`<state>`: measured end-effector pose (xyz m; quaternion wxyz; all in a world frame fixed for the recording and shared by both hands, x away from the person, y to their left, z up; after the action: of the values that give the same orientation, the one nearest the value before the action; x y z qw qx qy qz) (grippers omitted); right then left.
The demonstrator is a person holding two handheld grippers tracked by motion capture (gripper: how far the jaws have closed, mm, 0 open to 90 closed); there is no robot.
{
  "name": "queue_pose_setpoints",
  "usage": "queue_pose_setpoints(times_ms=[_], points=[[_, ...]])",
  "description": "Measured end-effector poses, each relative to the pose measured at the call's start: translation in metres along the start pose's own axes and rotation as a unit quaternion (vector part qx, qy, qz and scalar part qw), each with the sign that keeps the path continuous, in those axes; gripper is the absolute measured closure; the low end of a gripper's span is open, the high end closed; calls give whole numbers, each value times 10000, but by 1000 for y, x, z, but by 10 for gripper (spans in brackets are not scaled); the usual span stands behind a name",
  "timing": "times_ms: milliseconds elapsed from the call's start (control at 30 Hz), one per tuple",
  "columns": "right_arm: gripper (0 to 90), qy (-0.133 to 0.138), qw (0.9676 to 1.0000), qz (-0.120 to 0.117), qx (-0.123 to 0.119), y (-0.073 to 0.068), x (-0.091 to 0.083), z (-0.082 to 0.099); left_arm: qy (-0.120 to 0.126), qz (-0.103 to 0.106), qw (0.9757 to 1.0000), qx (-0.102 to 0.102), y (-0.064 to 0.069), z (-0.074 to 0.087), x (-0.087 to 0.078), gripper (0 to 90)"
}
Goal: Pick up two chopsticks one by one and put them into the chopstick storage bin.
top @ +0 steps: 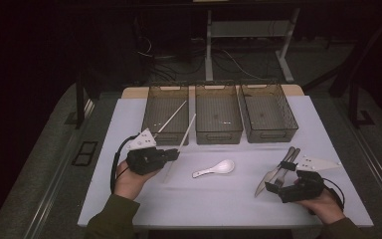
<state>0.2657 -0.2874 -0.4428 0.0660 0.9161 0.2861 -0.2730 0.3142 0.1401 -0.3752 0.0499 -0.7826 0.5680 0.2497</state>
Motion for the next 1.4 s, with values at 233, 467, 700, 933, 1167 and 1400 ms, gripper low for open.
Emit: queue_pose_setpoints(times_ms=[233, 467, 700, 933, 1167, 1400], points=[[8, -11, 10000, 9, 19, 0, 0, 0, -56, -173, 9998, 6, -21, -26, -7, 844], [8, -4, 10000, 8, 27, 1, 0, 0, -37, -287, 9995, -123, -42, -58, -11, 844], [8, -7, 10000, 2, 40, 1, 1, 0, 12, -479, 9988, -61, -61, -83, -12, 844], [8, 13, 10000, -15, 33, 1, 0, 0, -63, -836, 9965, -20, -87, -97, -5, 844], [8, 22, 10000, -37, 26, 1, 0, 0, -294, -1139, 9928, -202, -117, -88, 3, 844], [8, 26, 10000, -56, 31, 1, 0, 0, -531, -1219, 9901, -456, -135, -71, 14, 844]])
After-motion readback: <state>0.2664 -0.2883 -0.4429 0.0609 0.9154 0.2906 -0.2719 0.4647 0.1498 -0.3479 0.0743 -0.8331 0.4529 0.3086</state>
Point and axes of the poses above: each handheld gripper's, and its own axes: x roughly forward along the jaws, z roughly out of its underside, y roughly to its right, the point moved 2 cm from there along x, roughly forward along the jaws, and after that the axes turned 13 degrees about z, right-handed, at the moved point
